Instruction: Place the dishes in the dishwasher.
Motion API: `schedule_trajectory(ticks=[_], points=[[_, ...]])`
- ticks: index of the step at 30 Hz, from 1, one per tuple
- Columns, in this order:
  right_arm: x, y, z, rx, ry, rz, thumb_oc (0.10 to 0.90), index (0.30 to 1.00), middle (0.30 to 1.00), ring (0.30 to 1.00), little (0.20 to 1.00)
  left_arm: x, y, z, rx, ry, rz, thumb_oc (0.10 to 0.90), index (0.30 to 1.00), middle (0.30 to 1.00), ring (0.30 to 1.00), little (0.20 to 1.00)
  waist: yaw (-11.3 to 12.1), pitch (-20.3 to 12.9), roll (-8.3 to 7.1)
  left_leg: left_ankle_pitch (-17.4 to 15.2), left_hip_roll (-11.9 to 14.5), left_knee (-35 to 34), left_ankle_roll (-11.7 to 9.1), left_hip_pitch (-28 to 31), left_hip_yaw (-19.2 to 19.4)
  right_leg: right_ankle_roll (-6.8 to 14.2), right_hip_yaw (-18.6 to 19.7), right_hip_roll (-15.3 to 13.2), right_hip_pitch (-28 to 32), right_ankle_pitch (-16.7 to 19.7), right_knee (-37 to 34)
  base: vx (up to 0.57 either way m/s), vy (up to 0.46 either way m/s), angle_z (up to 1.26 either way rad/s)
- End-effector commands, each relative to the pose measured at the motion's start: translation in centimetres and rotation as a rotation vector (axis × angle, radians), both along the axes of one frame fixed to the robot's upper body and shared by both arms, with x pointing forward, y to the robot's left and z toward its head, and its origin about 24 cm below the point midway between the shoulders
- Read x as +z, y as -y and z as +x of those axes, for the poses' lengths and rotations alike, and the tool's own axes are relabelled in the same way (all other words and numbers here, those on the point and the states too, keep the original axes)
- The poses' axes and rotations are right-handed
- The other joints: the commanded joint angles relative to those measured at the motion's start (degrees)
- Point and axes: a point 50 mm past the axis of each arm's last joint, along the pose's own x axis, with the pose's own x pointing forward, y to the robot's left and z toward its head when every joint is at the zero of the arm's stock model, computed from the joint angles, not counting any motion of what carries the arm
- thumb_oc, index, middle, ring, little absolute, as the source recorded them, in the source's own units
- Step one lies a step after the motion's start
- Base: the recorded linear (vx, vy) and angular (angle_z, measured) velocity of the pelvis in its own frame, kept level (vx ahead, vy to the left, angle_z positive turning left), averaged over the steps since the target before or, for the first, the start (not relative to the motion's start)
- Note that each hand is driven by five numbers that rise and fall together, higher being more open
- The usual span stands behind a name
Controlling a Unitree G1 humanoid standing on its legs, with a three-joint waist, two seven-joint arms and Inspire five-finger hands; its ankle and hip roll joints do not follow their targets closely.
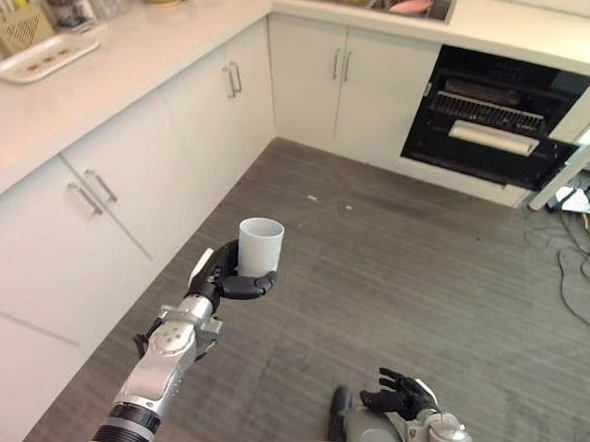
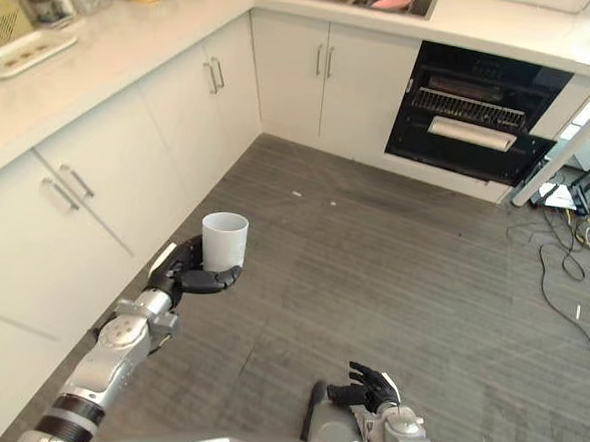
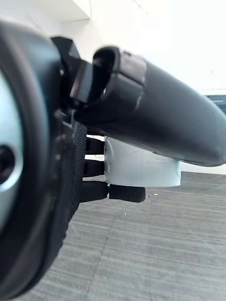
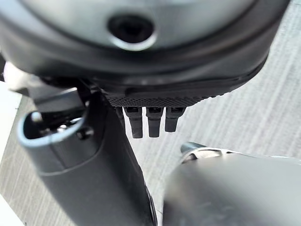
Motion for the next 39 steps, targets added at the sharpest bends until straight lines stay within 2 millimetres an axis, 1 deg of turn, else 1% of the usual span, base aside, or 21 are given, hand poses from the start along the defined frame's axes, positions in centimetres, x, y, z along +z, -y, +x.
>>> schedule_trajectory(ticks=[1, 3, 4, 5, 6, 8, 11, 14, 17, 19, 21, 22, 25, 26, 28, 30, 32, 34, 37, 38, 39], points=[[2.2, 2.1, 2.8, -0.022, 0.147, -0.083, 0.8, 0.9, 0.9, 0.9, 0.9, 7.2, -0.3, 2.3, -0.023, 0.352, 0.003, 0.4, 0.3, 0.3, 0.3, 0.3, 1.43, -0.15, -3.55, -2.44, -1.9, 3.7, 4.17, -7.21, 2.9, 2.61, -0.29, 1.82, 8.03, -9.62, -6.49, 0.43, -0.025, -0.19], [2.7, 1.9, 3.4, -0.035, 0.189, -0.059, 0.8, 0.9, 0.9, 0.9, 0.9, 6.7, -0.8, 1.7, -0.007, 0.336, 0.012, 0.4, 0.3, 0.3, 0.3, 0.3, 3.31, -0.09, -4.59, -4.06, -6.41, -6.95, 7.17, -11.93, 3.76, 4.04, 1.79, 0.97, 10.51, -9.13, -7.88, 0.32, 0.103, -0.37], [2.7, 1.9, 3.4, -0.035, 0.189, -0.059, 0.8, 0.9, 0.9, 0.9, 0.9, 6.7, -0.8, 1.7, -0.007, 0.336, 0.012, 0.4, 0.3, 0.3, 0.3, 0.3, 3.35, -0.07, -4.63, -4.03, -6.45, -7.04, 7.18, -11.84, 3.82, 4.04, 1.83, 0.93, 10.54, -9.12, -7.88, 0.52, 0.151, -1.01], [3.0, 1.7, 3.8, -0.03, 0.216, -0.052, 0.8, 0.9, 0.9, 0.9, 0.9, 6.7, -1.1, 1.4, -0.005, 0.335, 0.034, 0.4, 0.3, 0.3, 0.3, 0.3, 4.32, -0.15, -4.38, -4.63, -5.21, -21.68, 6.63, -14.79, 4.03, 6.06, 2.72, 1.11, 14.08, -11.12, -9.14, 0.49, 0.167, -0.83], [3.3, 1.6, 4.2, -0.021, 0.233, -0.056, 0.8, 0.9, 0.9, 0.9, 0.9, 6.7, -1.3, 1.3, 0.002, 0.335, 0.039, 0.4, 0.3, 0.3, 0.3, 0.3, 5.55, -0.11, -4.4, 0.14, -6.79, -32.4, 7.07, -13.95, 4.13, 6.34, 3.36, 0.84, 15.11, -10.57, -9.6, 0.7, 0.236, -0.72], [3.6, 1.6, 4.8, -0.001, 0.252, -0.069, 0.8, 0.9, 0.9, 0.9, 0.9, 6.6, -2.0, 0.9, 0.034, 0.335, 0.067, 0.4, 0.3, 0.3, 0.3, 0.3, 7.72, 0.23, -4.43, 4.99, -7.01, -45.24, 5.38, -15.21, -3.2, 7.02, 5.85, 1.54, 17.95, -12.51, -9.52, 0.58, 0.189, -0.64], [3.8, 1.3, 5.1, 0.015, 0.269, -0.061, 0.8, 0.9, 0.9, 0.9, 0.9, 6.4, -2.3, 0.5, 0.04, 0.327, 0.074, 0.4, 0.3, 0.3, 0.3, 0.3, 7.93, -0.79, -4.07, 7.93, -5.18, -48.39, 3.85, -14.78, -4.63, 7.75, 9.31, 1.4, 20.72, -14.88, -8.03, 0.54, 0.185, -0.98], [3.6, 1.2, 4.7, 0.005, 0.261, -0.051, 0.8, 0.9, 0.9, 0.9, 0.9, 6.7, -2.2, 0.7, 0.017, 0.33, 0.106, 0.4, 0.3, 0.3, 0.3, 0.3, 7.85, -2.53, -4.69, 7.85, -6.01, -43.99, 5.34, -14.26, -2.79, 9.69, 10.73, -0.8, 19.42, -15.22, 0.35, 0.5, 0.278, -0.82], [3.3, 0.6, 4.6, -0.011, 0.246, -0.03, 0.8, 0.9, 0.9, 0.9, 0.9, 6.3, -2.2, 0.7, 0.008, 0.304, 0.123, 0.4, 0.3, 0.3, 0.3, 0.3, 7.25, -2.29, -5.33, 2.37, -9.93, -40.42, 10.0, -12.18, -1.86, 14.15, 11.8, -5.49, 12.29, -3.02, 19.62, 0.44, 0.322, -0.48], [3.7, -0.1, 5.4, 0.007, 0.277, -0.015, 0.8, 0.9, 0.9, 0.9, 0.9, 6.6, -2.5, 0.7, -0.003, 0.31, 0.15, 0.4, 0.3, 0.3, 0.3, 0.3, 5.94, -0.79, -3.82, -0.3, -11.14, -40.89, 12.91, -8.28, -0.83, 14.94, 11.38, -7.46, 5.53, 3.89, 34.39, 0.38, 0.384, -0.06], [4.4, -0.7, 6.4, 0.051, 0.316, -0.018, 0.8, 0.9, 0.9, 0.9, 0.9, 6.7, -3.1, 0.6, 0.023, 0.311, 0.164, 0.4, 0.3, 0.3, 0.3, 0.3, 5.41, 0.01, -2.04, -2.15, -12.07, -43.14, 14.51, -4.09, 0.8, 15.41, 7.74, -10.19, -1.76, 3.03, 41.29, 0.4, 0.365, -0.52], [4.8, -0.9, 6.8, 0.058, 0.341, -0.013, 0.8, 0.9, 0.9, 0.9, 0.9, 6.7, -3.3, 0.6, 0.04, 0.31, 0.16, 0.4, 0.3, 0.3, 0.3, 0.3, 4.7, 0.11, -1.53, -2.63, -12.64, -44.33, 14.5, -2.23, 1.17, 15.22, 5.81, -10.06, -4.13, 1.45, 39.63, 0.48, 0.284, -0.71], [6.7, -0.5, 7.9, 0.06, 0.444, -0.011, 0.8, 0.9, 0.9, 0.9, 0.9, 6.5, -3.4, 0.4, 0.059, 0.32, 0.143, 0.4, 0.3, 0.3, 0.3, 0.3, 2.74, 0.37, -1.66, -4.75, -14.88, -46.19, 13.24, 2.79, 1.71, 13.38, 1.34, -6.61, -7.14, -3.63, 19.06, 0.52, 0.102, -0.25], [7.5, -0.2, 8.5, 0.062, 0.483, -0.019, 0.8, 0.9, 0.9, 0.9, 0.9, 6.8, -3.8, 0.4, 0.078, 0.332, 0.149, 0.4, 0.3, 0.3, 0.3, 0.3, 3.26, -0.23, -2.2, -7.11, -15.53, -47.39, 12.22, 5.27, 2.32, 14.6, -2.94, -8.26, -7.54, -4.81, 9.56, 0.58, -0.008, -0.02], [8.6, -0.3, 9.2, 0.091, 0.539, -0.039, 0.8, 0.9, 0.9, 0.9, 0.9, 7.2, -3.9, 0.7, 0.087, 0.352, 0.152, 0.4, 0.3, 0.3, 0.3, 0.3, 3.47, -0.51, -2.08, -7.14, -14.55, -49.57, 10.01, 7.49, 5.21, 14.19, -13.55, -8.74, -6.71, -2.94, -3.62, 0.41, -0.031, -0.11], [9.7, -0.3, 9.8, 0.111, 0.594, -0.056, 0.8, 0.9, 0.9, 0.9, 0.9, 7.1, -3.8, 0.9, 0.096, 0.36, 0.145, 0.4, 0.3, 0.3, 0.3, 0.3, 3.67, -1.05, -2.75, -8.82, -15.34, -49.14, 9.49, 9.41, 6.93, 13.89, -17.65, -9.19, -6.65, -2.37, -5.67, 0.38, -0.022, -0.48], [10.5, 0.2, 9.8, 0.104, 0.635, -0.065, 0.8, 0.9, 0.9, 0.9, 0.9, 6.7, -3.2, 0.9, 0.083, 0.355, 0.131, 0.4, 0.3, 0.3, 0.3, 0.3, 3.26, -2.49, -3.54, -11.98, -16.11, -46.62, 9.48, 10.41, 6.46, 12.35, -16.99, -8.48, -4.44, -2.01, -6.02, 0.53, -0.035, -0.51], [11.5, 0.7, 9.7, 0.094, 0.688, -0.062, 0.8, 0.9, 0.9, 0.9, 0.9, 6.3, -2.3, 1.1, 0.065, 0.345, 0.104, 0.4, 0.3, 0.3, 0.3, 0.3, 2.53, -3.87, -2.98, -11.96, -13.63, -36.99, 7.35, 10.19, 5.33, 9.88, -15.08, -5.77, -2.33, -3.64, -4.78, 0.6, -0.103, -0.29], [13.3, 1.0, 10.2, 0.116, 0.768, -0.088, 0.8, 0.9, 0.9, 0.9, 0.9, 6.0, -1.8, 1.1, 0.053, 0.336, 0.081, 0.4, 0.3, 0.3, 0.3, 0.3, 3.02, -3.43, -2.82, -3.77, -7.13, -14.13, 2.21, 4.33, 5.26, 5.88, -14.21, -2.34, 2.3, -6.82, -5.37, 0.45, -0.211, 0.21], [13.3, 1.0, 10.2, 0.115, 0.768, -0.088, 0.8, 0.9, 0.9, 0.9, 0.9, 6.0, -1.7, 1.1, 0.053, 0.336, 0.081, 0.4, 0.3, 0.3, 0.3, 0.3, 3.05, -3.35, -2.58, -4.04, -6.46, -12.92, 1.76, 3.75, 4.96, 5.52, -14.27, -1.77, 2.35, -6.95, -5.57, 0.39, -0.2, -0.39], [14.4, 1.4, 10.5, 0.102, 0.814, -0.114, 0.8, 0.9, 0.9, 0.9, 0.9, 5.9, -1.7, 1.0, 0.058, 0.337, 0.074, 0.4, 0.3, 0.3, 0.3, 0.3, 4.06, -2.32, -3.03, -1.42, -3.64, -2.97, 0.2, -0.81, 4.54, 3.73, -13.62, 0.05, 6.13, -8.52, -8.06, 0.34, -0.131, -0.6]])
